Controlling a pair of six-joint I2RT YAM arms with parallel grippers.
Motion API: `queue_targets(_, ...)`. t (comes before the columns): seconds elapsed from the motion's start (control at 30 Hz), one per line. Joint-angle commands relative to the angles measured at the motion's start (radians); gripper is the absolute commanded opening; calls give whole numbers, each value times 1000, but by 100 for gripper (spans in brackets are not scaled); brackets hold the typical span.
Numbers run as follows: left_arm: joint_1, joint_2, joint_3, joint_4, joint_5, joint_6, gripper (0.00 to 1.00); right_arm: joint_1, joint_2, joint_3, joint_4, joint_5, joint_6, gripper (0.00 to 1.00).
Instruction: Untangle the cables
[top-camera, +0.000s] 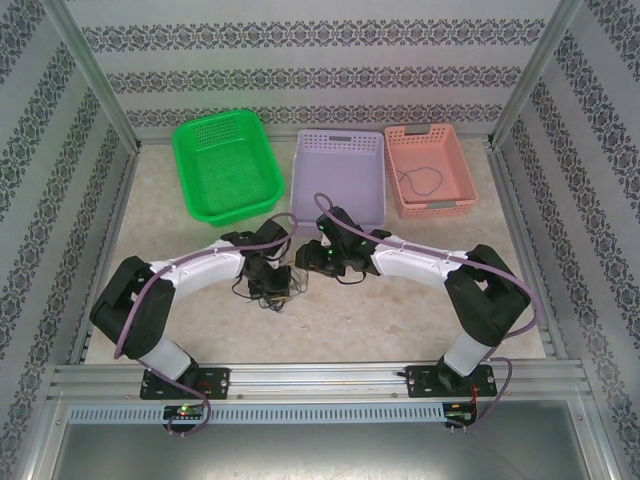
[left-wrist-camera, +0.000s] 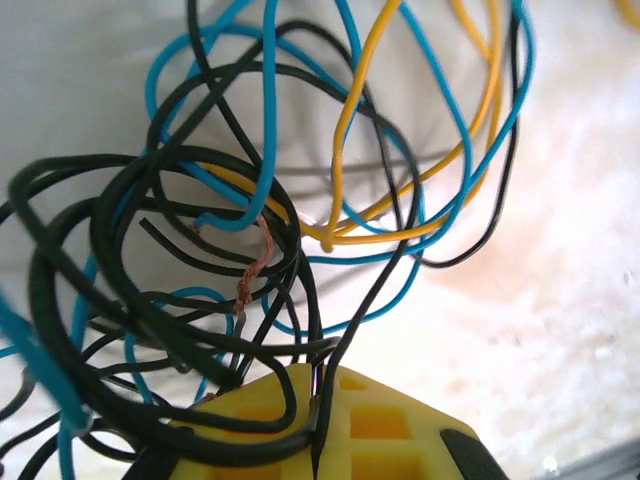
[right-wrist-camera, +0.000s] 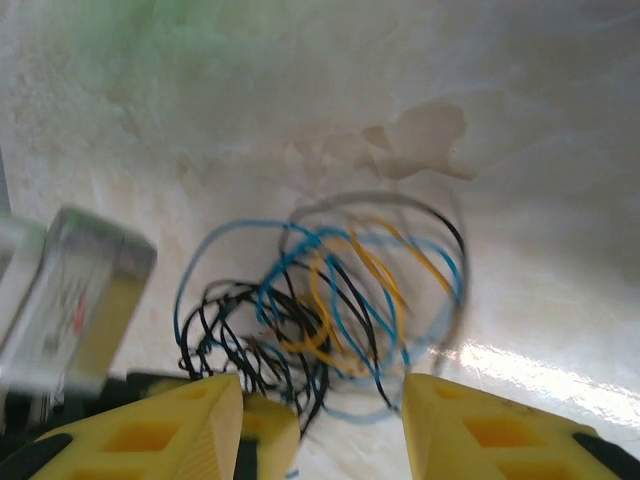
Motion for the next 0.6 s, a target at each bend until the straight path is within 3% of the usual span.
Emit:
queue_targets(0.0,-12,-54,-36,7,-2,11,0,2,28,-17,22,29,27,46)
queue_targets(0.33,-13,-51,-23,7,1,13,0,14,32,-69,-11,83,65,47)
queue_targets(0.57,-13,-48,-27,2,2,22,0,34,99,-24,30,37,60,37)
